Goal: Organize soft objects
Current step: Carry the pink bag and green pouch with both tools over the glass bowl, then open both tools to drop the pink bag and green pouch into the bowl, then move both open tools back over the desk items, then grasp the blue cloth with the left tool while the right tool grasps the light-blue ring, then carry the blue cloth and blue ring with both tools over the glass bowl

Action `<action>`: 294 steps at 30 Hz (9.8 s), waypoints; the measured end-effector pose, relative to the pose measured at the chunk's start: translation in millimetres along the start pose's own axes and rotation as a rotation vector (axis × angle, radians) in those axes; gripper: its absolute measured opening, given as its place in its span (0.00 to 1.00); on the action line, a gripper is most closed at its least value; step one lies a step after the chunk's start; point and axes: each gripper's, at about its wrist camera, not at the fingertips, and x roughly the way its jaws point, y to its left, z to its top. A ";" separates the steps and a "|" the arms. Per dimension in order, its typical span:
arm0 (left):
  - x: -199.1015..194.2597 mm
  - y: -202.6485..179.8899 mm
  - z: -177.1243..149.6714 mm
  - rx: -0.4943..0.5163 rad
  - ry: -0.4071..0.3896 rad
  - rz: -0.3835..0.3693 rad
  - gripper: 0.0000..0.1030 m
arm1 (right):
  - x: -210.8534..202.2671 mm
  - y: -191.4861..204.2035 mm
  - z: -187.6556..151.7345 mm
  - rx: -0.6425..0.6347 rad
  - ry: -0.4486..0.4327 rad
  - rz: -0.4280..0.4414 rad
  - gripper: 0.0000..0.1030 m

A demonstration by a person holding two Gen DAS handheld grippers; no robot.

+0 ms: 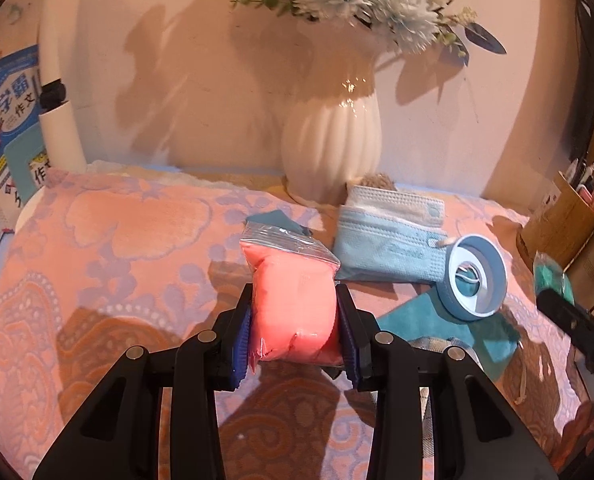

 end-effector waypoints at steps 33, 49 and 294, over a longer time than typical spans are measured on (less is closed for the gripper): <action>-98.4 -14.8 -9.5 -0.259 0.001 -0.329 0.33 | -97.5 -6.3 -11.0 0.021 0.050 0.149 0.52; -112.8 -8.0 -3.0 -0.224 0.014 -0.329 0.34 | -104.7 -26.2 -20.2 0.096 0.060 0.160 0.53; -139.9 -309.5 -10.0 0.312 0.010 -0.467 0.08 | -209.0 -201.1 34.0 0.254 0.059 -0.111 0.63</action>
